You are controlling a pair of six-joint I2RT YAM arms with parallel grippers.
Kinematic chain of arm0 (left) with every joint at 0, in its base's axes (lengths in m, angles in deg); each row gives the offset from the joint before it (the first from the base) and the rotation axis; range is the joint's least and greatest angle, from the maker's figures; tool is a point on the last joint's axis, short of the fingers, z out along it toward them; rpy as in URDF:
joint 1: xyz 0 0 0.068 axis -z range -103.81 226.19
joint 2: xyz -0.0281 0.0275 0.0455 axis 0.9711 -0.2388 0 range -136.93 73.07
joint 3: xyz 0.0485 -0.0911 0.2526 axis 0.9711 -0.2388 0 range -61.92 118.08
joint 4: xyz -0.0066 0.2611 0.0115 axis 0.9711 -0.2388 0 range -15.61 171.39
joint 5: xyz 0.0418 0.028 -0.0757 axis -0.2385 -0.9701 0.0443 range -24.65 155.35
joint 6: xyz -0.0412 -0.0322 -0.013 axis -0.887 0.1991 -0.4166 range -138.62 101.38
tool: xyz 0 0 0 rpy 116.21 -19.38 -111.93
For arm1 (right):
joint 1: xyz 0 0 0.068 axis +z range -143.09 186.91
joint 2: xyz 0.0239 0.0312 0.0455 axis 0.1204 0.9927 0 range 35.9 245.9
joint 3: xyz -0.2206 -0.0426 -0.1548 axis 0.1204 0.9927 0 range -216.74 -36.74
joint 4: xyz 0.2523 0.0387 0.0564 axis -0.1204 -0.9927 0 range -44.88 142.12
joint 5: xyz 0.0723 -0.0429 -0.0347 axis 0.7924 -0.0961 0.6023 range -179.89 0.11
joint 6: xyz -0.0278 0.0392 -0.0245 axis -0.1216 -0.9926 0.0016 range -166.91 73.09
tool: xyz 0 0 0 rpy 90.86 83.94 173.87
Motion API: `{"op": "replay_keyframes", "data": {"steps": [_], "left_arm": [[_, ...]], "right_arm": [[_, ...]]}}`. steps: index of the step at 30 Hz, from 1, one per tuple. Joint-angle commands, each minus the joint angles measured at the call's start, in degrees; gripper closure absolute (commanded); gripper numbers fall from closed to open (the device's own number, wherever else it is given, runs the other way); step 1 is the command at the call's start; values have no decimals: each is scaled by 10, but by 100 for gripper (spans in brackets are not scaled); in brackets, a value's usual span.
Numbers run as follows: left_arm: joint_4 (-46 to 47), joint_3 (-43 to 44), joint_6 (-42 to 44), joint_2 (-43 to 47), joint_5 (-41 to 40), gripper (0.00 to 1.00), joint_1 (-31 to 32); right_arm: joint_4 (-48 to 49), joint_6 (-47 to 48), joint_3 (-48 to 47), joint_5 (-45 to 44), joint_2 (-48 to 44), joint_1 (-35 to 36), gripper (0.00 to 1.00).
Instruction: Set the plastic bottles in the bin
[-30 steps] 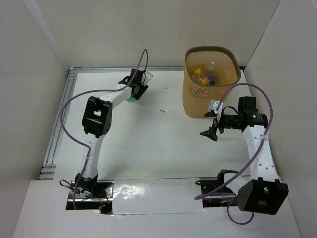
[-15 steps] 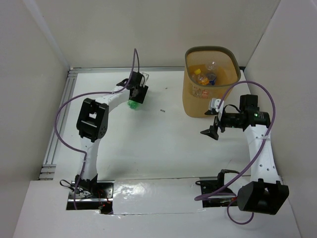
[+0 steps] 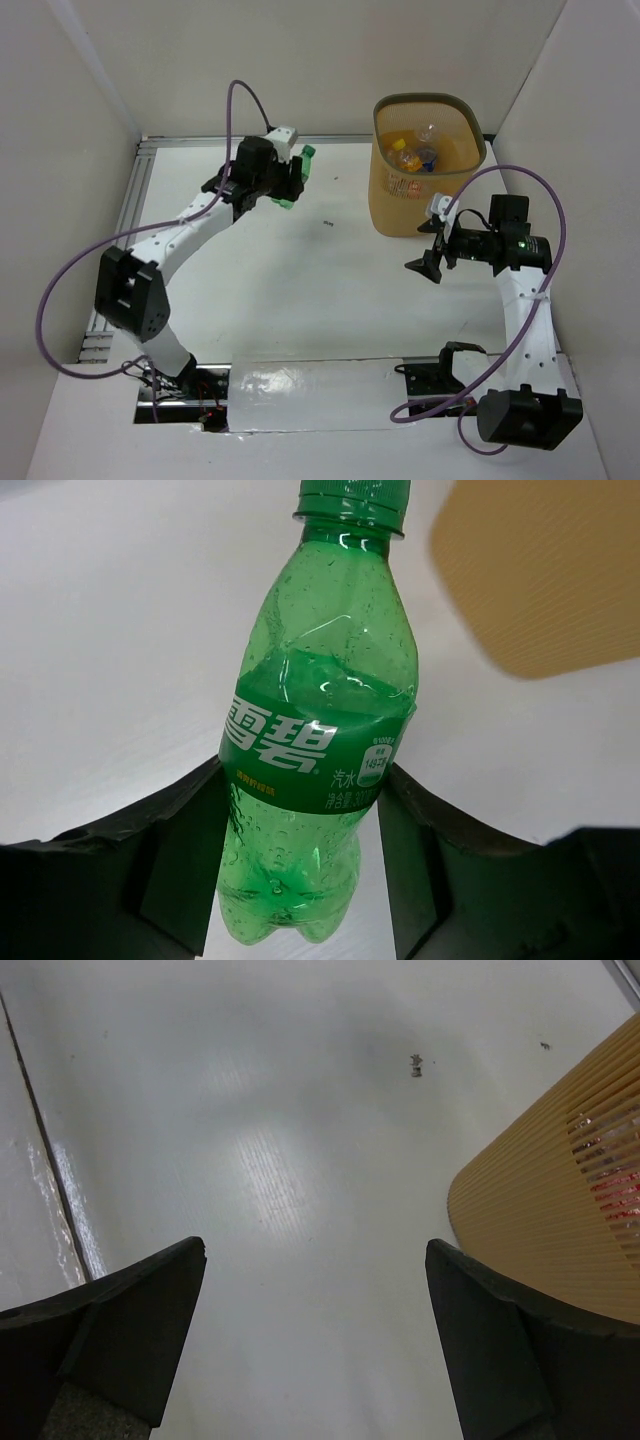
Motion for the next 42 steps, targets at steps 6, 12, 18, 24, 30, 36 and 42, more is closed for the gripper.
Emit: {"op": "replay_keyframes", "data": {"steps": [6,12,18,24,30,36,42], "left_arm": [[100,56,-21,86,63,77,74],[127,140,-58,56,105,77,104],[200,185,-102,11,140,77,120],[257,223,-128,-33,158,75,143],[262,293,-150,-86,164,75,155],[268,350,-156,-136,145,74,174],[323,405,-190,-206,105,73,179]], "right_arm": [[66,-106,6,-27,-13,2,3],[91,-140,32,-58,-46,2,4],[85,-141,64,-76,-82,2,4],[86,-141,81,-76,-107,2,4],[91,-147,98,-71,-118,2,4],[80,-141,103,-71,-124,2,4],[80,-141,114,-83,-140,2,4]]}}
